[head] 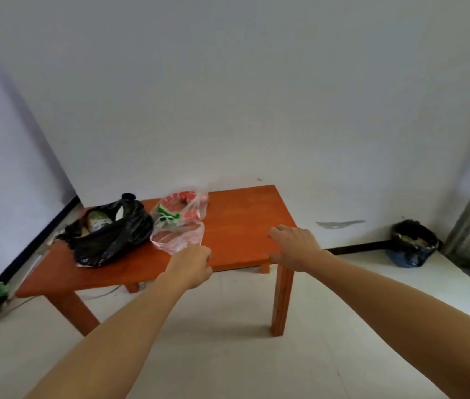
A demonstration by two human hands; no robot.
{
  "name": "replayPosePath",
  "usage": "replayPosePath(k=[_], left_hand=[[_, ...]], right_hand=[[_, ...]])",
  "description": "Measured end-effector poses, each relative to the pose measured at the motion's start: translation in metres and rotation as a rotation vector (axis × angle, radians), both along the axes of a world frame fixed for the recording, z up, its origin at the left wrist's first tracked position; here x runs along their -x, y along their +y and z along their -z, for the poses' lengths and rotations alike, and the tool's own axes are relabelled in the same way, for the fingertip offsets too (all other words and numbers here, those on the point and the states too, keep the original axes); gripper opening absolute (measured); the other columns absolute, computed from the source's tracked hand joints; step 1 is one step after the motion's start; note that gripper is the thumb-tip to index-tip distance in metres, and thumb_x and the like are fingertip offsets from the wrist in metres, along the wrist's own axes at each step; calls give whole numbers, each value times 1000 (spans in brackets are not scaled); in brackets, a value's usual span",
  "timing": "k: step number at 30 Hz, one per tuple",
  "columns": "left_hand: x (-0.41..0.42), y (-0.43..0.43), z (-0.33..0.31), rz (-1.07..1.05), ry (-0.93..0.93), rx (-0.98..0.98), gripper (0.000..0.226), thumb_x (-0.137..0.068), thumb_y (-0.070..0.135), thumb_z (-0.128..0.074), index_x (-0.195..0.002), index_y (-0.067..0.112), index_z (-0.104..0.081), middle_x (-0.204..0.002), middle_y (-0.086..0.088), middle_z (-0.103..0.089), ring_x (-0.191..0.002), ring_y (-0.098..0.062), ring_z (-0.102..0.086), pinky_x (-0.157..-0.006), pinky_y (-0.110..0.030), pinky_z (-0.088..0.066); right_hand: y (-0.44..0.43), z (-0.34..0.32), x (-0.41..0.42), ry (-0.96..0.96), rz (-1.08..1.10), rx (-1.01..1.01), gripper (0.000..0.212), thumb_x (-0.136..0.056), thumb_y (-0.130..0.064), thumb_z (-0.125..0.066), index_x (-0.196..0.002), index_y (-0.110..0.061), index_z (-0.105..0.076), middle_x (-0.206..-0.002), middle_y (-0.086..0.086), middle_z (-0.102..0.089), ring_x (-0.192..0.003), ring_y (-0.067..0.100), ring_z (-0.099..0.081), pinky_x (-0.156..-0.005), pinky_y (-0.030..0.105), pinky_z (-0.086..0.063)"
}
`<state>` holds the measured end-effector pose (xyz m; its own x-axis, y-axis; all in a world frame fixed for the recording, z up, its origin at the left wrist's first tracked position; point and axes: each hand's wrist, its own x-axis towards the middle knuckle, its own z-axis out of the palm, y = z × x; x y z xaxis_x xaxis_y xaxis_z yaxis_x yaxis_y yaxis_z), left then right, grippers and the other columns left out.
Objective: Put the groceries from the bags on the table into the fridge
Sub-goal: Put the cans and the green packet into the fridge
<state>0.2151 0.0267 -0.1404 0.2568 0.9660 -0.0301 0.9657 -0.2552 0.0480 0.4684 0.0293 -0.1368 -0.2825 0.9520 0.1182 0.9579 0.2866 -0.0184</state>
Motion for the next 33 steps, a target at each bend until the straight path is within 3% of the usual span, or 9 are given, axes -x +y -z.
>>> replayPosePath(k=[6,11,21,24,27,33], left_hand=[[56,63,28,-111,-49,57,25,-89,31,-57,-112,20,-59,-112,-2,-64,-98,-24,-62,-73,-31,-45],[92,142,41,-169,-71,70,31,-89,31,-56,-118,20,-61,-117,-3,-65,-107,-26,-61,-83,-34,-47],[155,310,53,-267,-124,120,19,-91,30,-54,-97,17,-66,-89,-3,-67,-81,-25,-63,-67,-37,-52],[174,347,67,-267,-130,160,12,-90,28,-51,-86,20,-59,-79,1,-60,-74,-22,-59,-60,-33,-46],[195,394,82,-265,-173,184,10,-89,27,-51,-87,20,-59,-74,6,-55,-68,-18,-56,-57,-30,-42],[222,503,122,-213,-287,237,18,-90,19,-50,-92,7,-63,-64,-1,-56,-62,-24,-55,-55,-33,-42]], right_hand=[[89,13,58,-13,-60,25,48,-90,-44,-58,-133,-24,-48,-118,-2,-58,-99,21,-61,-78,32,-48],[189,35,98,-30,-114,56,50,-90,-45,-59,-134,-24,-48,-126,1,-58,-108,24,-60,-85,38,-51],[404,53,166,-14,-181,131,47,-88,-40,-56,-132,-23,-49,-125,3,-60,-112,27,-60,-87,39,-50],[446,67,191,-25,-216,173,42,-90,-40,-54,-128,-23,-53,-122,2,-63,-106,27,-63,-83,40,-53],[489,81,217,-37,-246,182,41,-90,-39,-53,-127,-22,-53,-124,4,-62,-105,28,-63,-80,40,-53],[574,112,263,-39,-213,227,31,-93,-31,-52,-121,-19,-54,-116,6,-63,-100,29,-63,-75,40,-52]])
